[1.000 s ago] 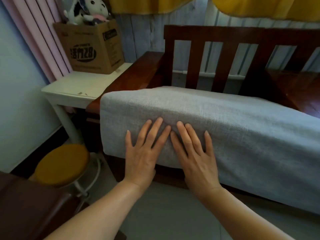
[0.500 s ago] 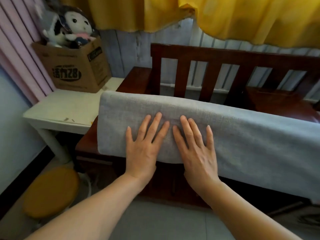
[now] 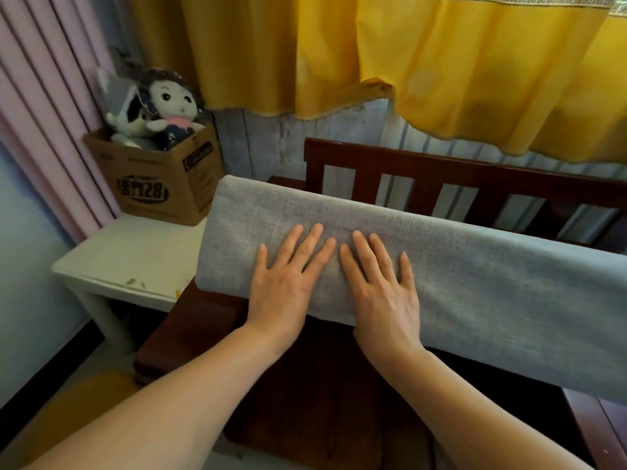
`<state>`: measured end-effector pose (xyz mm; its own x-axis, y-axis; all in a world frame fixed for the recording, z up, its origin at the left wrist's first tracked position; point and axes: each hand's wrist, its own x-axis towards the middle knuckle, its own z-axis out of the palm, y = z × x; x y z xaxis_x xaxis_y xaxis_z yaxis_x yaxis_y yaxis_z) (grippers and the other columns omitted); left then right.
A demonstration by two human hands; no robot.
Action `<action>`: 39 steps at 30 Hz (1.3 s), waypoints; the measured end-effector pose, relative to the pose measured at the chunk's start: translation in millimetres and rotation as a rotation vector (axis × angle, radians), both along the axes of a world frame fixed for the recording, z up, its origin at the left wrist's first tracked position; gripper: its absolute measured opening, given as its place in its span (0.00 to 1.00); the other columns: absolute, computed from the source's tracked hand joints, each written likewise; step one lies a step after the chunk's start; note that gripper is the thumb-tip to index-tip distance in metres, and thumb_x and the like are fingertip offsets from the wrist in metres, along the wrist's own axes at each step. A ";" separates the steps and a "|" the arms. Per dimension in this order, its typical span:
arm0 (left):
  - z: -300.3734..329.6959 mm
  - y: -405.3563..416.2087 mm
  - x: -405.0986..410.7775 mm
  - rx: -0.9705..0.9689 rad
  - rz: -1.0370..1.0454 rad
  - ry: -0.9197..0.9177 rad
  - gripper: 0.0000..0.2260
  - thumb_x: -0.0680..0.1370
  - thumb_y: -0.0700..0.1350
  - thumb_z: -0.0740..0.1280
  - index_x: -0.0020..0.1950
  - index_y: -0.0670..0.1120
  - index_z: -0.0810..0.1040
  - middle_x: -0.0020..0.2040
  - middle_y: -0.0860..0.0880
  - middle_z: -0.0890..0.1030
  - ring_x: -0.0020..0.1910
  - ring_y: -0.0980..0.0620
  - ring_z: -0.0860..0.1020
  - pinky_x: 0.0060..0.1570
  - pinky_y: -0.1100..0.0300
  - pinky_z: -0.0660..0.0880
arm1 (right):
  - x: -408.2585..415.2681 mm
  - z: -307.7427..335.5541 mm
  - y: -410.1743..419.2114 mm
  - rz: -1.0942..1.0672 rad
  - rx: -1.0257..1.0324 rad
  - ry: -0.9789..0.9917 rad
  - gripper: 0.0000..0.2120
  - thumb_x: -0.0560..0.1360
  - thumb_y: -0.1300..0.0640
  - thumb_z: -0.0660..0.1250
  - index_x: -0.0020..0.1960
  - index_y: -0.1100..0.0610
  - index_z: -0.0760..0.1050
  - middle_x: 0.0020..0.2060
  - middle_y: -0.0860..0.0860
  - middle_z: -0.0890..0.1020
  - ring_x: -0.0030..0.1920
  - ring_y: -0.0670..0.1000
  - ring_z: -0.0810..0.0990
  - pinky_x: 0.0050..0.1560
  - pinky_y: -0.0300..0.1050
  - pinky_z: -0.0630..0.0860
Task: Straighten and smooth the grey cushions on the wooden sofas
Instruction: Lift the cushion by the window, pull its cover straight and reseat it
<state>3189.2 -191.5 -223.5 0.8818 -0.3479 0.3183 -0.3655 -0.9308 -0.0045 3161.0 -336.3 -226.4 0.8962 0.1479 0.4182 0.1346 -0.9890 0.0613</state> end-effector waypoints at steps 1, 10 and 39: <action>5.1 -2.6 6.8 0.014 0.004 0.006 0.39 0.79 0.43 0.63 0.77 0.56 0.37 0.77 0.54 0.36 0.76 0.50 0.37 0.72 0.41 0.47 | 6.3 5.5 -2.6 -0.004 0.001 -0.009 0.46 0.53 0.64 0.81 0.70 0.59 0.70 0.72 0.56 0.67 0.72 0.58 0.64 0.67 0.63 0.60; 44.6 -31.9 73.8 0.071 0.077 0.084 0.46 0.77 0.45 0.67 0.75 0.55 0.30 0.75 0.52 0.30 0.75 0.48 0.34 0.71 0.38 0.45 | 61.9 45.6 -28.9 -0.058 -0.009 -0.007 0.44 0.51 0.62 0.83 0.66 0.58 0.75 0.67 0.57 0.74 0.67 0.60 0.72 0.61 0.64 0.69; 102.1 -155.1 169.0 0.148 -0.039 0.125 0.44 0.77 0.40 0.65 0.74 0.60 0.33 0.76 0.53 0.33 0.76 0.46 0.36 0.70 0.35 0.45 | 148.7 99.2 -156.6 -0.116 0.007 0.169 0.41 0.76 0.55 0.66 0.78 0.47 0.42 0.77 0.53 0.49 0.76 0.60 0.45 0.72 0.61 0.44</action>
